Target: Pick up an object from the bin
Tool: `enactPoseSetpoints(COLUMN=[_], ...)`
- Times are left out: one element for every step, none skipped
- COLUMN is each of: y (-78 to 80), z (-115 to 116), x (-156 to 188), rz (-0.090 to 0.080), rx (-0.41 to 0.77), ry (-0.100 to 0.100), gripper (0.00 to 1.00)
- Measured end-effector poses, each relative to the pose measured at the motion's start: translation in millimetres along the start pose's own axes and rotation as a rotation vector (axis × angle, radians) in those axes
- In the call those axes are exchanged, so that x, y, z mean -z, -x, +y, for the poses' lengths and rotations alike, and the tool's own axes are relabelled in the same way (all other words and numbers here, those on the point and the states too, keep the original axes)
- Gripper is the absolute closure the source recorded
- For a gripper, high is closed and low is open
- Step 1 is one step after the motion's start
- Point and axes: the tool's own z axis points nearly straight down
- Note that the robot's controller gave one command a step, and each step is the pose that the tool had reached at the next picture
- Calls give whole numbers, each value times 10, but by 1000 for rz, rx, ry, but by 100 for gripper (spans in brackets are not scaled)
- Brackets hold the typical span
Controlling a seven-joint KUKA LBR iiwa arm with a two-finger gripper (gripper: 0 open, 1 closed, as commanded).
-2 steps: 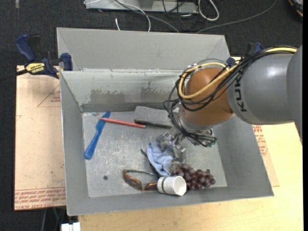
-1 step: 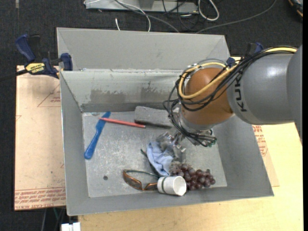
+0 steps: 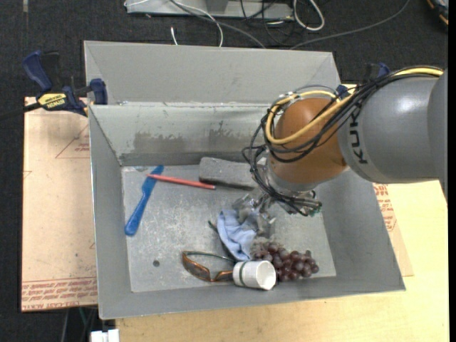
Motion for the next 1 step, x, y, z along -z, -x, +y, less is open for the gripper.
enactPoseSetpoints(y=[-5], z=[13], x=[428], rz=[5], rx=[-2], ry=[5], gripper=[100])
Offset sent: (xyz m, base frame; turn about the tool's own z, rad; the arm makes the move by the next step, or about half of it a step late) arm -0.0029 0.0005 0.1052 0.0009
